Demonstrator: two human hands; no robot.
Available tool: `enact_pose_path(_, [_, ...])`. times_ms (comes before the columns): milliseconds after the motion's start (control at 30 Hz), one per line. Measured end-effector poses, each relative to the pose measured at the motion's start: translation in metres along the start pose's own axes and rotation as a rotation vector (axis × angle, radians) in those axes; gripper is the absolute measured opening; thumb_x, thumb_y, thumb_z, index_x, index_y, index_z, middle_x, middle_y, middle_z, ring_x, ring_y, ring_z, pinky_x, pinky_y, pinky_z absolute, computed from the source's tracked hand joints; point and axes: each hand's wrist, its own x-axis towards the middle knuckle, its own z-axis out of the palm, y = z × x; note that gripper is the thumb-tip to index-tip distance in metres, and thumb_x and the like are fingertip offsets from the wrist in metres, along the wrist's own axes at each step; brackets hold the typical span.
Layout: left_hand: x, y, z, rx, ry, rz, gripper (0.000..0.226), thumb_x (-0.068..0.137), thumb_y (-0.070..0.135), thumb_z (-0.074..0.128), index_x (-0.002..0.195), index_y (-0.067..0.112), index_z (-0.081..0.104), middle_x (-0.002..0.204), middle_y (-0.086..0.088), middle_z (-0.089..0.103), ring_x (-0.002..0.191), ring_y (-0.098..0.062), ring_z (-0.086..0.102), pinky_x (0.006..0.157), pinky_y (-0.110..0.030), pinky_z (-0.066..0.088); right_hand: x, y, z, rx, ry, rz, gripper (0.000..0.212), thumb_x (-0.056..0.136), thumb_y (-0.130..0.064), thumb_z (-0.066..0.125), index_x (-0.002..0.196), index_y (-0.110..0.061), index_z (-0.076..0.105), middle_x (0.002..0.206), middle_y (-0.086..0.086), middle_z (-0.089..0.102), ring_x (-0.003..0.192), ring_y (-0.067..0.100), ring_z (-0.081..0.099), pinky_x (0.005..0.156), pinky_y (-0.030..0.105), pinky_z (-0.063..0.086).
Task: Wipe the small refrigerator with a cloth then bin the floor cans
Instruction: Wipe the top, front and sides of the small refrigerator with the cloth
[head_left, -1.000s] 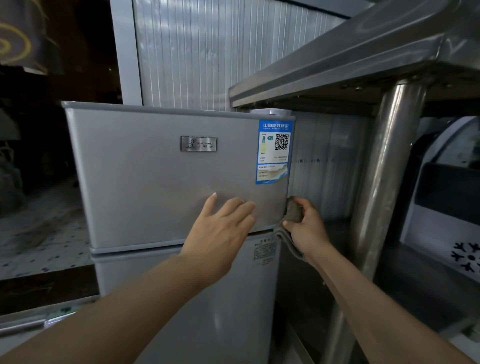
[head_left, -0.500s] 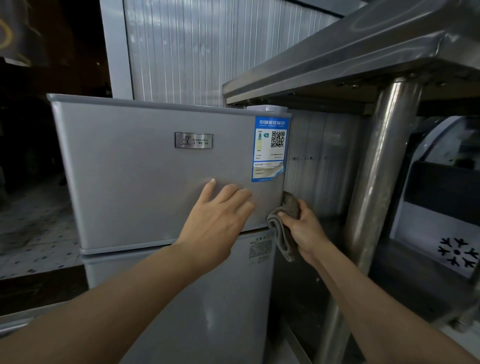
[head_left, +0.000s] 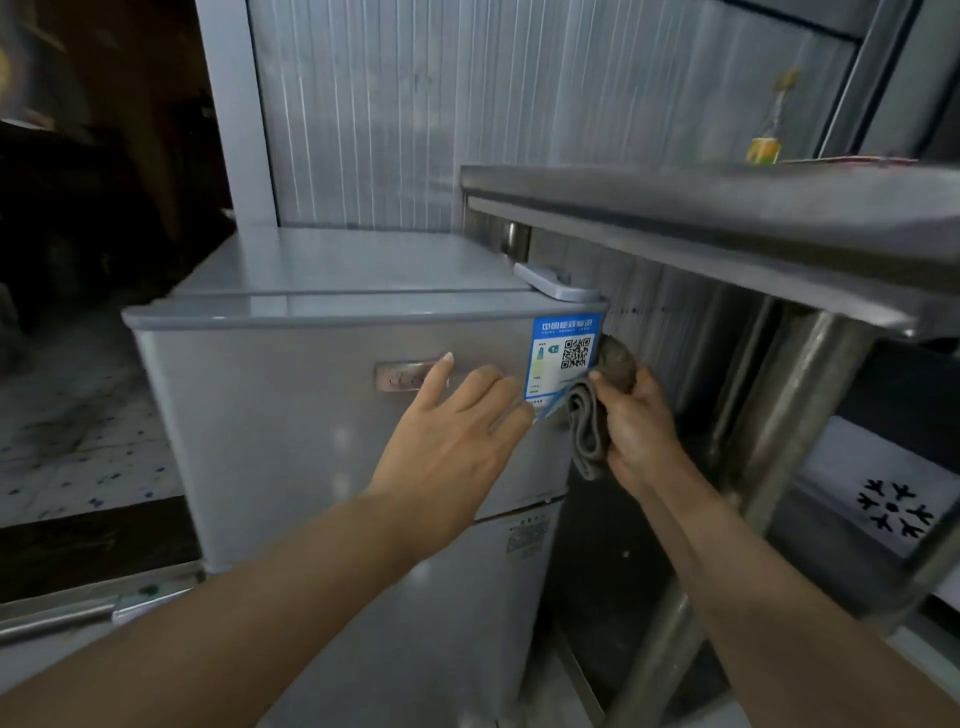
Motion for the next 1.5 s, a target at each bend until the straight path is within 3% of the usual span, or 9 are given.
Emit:
enact_pose_path(300, [0.027,-0.032,-0.057,-0.057,-0.128,-0.117,0.065,0.050,0.005,0.069,0.114,0.013,0.060,0.137,-0.013,0.049,0.121,-0.034,0.049,0.096,-0.054,0.040,-0.002,-0.058,0.028,-0.051,0.144,0.031,0.044,0.093,-0.009,0.054,0.135,-0.020,0.043,0.120,0.008,0.063,0.097,0.020,0.067,0.082,0.042,0.057])
enact_pose_path(433, [0.029,-0.046,-0.070,-0.130,-0.290,-0.127,0.074,0.052,0.006,0.070,0.124,0.013,0.053,0.141,-0.014,0.044,0.123,-0.032,0.047,0.091,-0.044,0.045,-0.011,-0.067,0.038,-0.043,0.223,0.164,0.055,0.094,-0.013,0.054,0.140,-0.037,0.036,0.109,-0.005,0.063,0.085,0.010,0.067,0.065,0.036,0.059])
enact_pose_path(533, [0.028,-0.050,-0.076,-0.158,-0.391,-0.098,0.078,0.069,0.009,0.060,0.139,0.017,0.025,0.155,-0.011,0.010,0.139,-0.027,0.018,0.105,-0.041,0.027,-0.023,-0.077,0.045,-0.031,0.278,0.222,0.051,0.095,-0.012,0.051,0.136,-0.040,0.040,0.101,-0.013,0.057,0.078,0.001,0.061,0.045,0.019,0.050])
enact_pose_path(633, [0.027,-0.051,-0.086,-0.236,-0.455,-0.129,0.081,0.075,0.006,0.055,0.142,0.020,0.012,0.156,-0.006,-0.005,0.142,-0.023,0.002,0.109,-0.039,0.016,-0.045,-0.096,0.049,-0.090,0.252,0.280,0.045,0.095,-0.013,0.051,0.113,-0.054,0.051,0.120,-0.001,0.053,0.093,0.014,0.060,0.066,0.034,0.056])
enact_pose_path(700, [0.027,-0.054,-0.100,-0.292,-0.475,-0.146,0.080,0.076,0.003,0.053,0.143,0.021,0.014,0.157,-0.005,-0.001,0.143,-0.022,0.003,0.109,-0.039,0.016,-0.061,-0.112,0.052,-0.110,0.229,0.336,0.046,0.096,-0.014,0.050,0.092,-0.060,0.053,0.120,0.001,0.053,0.097,0.019,0.060,0.073,0.040,0.056])
enact_pose_path(867, [0.025,-0.067,-0.131,-0.328,-0.562,-0.261,0.080,0.079,0.005,0.057,0.145,0.023,0.014,0.157,-0.002,0.002,0.143,-0.021,0.005,0.112,-0.039,0.014,-0.090,-0.152,0.067,-0.074,0.107,0.446,0.029,0.095,-0.009,0.051,0.115,-0.030,0.057,0.110,0.009,0.064,0.096,0.025,0.066,0.085,0.048,0.056])
enact_pose_path(1000, [0.018,-0.089,-0.175,-0.393,-0.511,-0.383,0.081,0.048,0.001,0.081,0.125,0.012,0.057,0.132,-0.012,0.055,0.120,-0.028,0.054,0.092,-0.040,0.047,-0.105,-0.188,0.084,-0.082,0.011,0.525,0.029,0.096,-0.008,0.050,0.116,-0.026,0.058,0.104,0.010,0.066,0.090,0.025,0.067,0.072,0.040,0.057])
enact_pose_path(1167, [0.007,-0.116,-0.234,-0.420,-0.598,-0.616,0.071,0.084,0.010,0.058,0.144,0.026,0.025,0.153,0.005,0.024,0.140,-0.013,0.021,0.113,-0.032,0.018,-0.123,-0.232,0.095,-0.167,-0.120,0.650,0.029,0.096,-0.011,0.050,0.118,-0.026,0.059,0.100,0.012,0.067,0.085,0.027,0.067,0.060,0.032,0.053])
enact_pose_path(1500, [-0.030,-0.179,-0.335,-0.448,-0.569,-0.888,0.061,0.083,0.020,0.062,0.137,0.027,0.035,0.139,0.007,0.043,0.129,-0.012,0.038,0.106,-0.030,0.029,-0.151,-0.310,0.140,-0.280,-0.212,0.708,0.022,0.092,-0.012,0.056,0.107,-0.027,0.061,0.101,0.013,0.066,0.085,0.030,0.066,0.064,0.038,0.055])
